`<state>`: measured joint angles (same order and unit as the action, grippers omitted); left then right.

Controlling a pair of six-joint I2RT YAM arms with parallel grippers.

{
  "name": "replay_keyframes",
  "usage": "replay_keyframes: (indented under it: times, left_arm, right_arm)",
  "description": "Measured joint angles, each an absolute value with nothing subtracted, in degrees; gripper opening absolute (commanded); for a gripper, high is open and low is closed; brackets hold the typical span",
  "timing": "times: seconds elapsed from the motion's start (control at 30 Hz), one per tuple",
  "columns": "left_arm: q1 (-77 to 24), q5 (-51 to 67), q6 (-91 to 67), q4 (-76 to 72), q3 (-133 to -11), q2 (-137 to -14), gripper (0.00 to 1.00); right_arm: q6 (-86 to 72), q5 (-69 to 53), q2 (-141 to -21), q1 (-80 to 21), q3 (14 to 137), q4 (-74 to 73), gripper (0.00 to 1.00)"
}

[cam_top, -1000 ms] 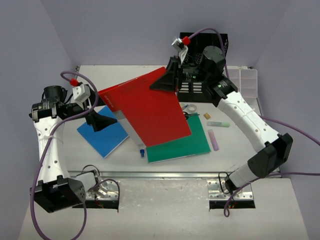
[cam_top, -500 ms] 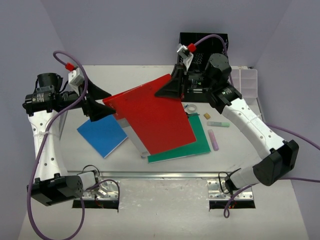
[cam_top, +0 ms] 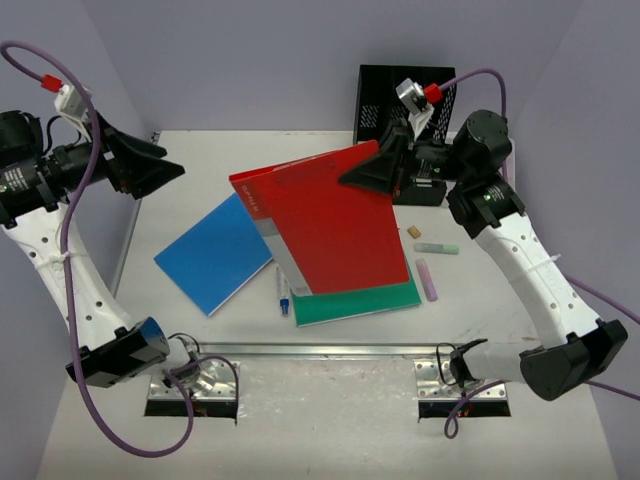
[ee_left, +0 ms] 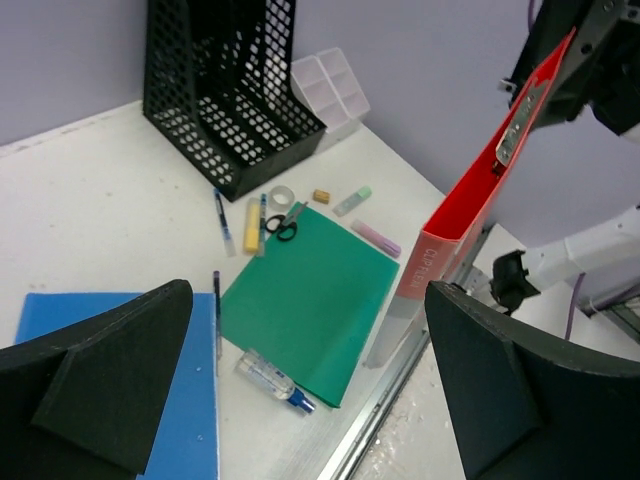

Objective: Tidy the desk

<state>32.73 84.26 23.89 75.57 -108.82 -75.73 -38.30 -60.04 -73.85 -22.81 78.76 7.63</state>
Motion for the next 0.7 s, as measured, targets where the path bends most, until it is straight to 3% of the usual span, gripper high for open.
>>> replay_keyframes:
  times: [0.1, 0.2, 0.43, 0.57, 0.7]
  left_arm:
    - [35.06, 83.16, 13.52, 68.19, -111.04, -75.32, 1.0]
    - [34.5, 76.37, -1.46, 53.32, -103.06, -69.41, 1.0]
    - [19.49, 57.02, -13.77, 38.33, -99.67, -69.59, 1.0]
    - [14.17, 54.58, -21.83, 23.78, -84.65, -69.29, 1.0]
    - [9.6, 56.97, -37.74, -3.73, -66.97, -71.89, 0.99]
  right_arm:
    - [-37.54, -59.68, -72.32, -22.27, 77.49, 6.83, 0.0]
    - [-37.11, -59.09, -71.67, -21.84, 76.46, 6.08, 0.0]
    - [-34.27, -57.44, -70.81, -20.72, 75.17, 2.76, 0.0]
    - [-32.21, -57.06, -68.63, -19.1, 73.67, 1.34, 0.0]
    - [-31.48, -58.61, -66.58, -15.25, 71.67, 1.57, 0.0]
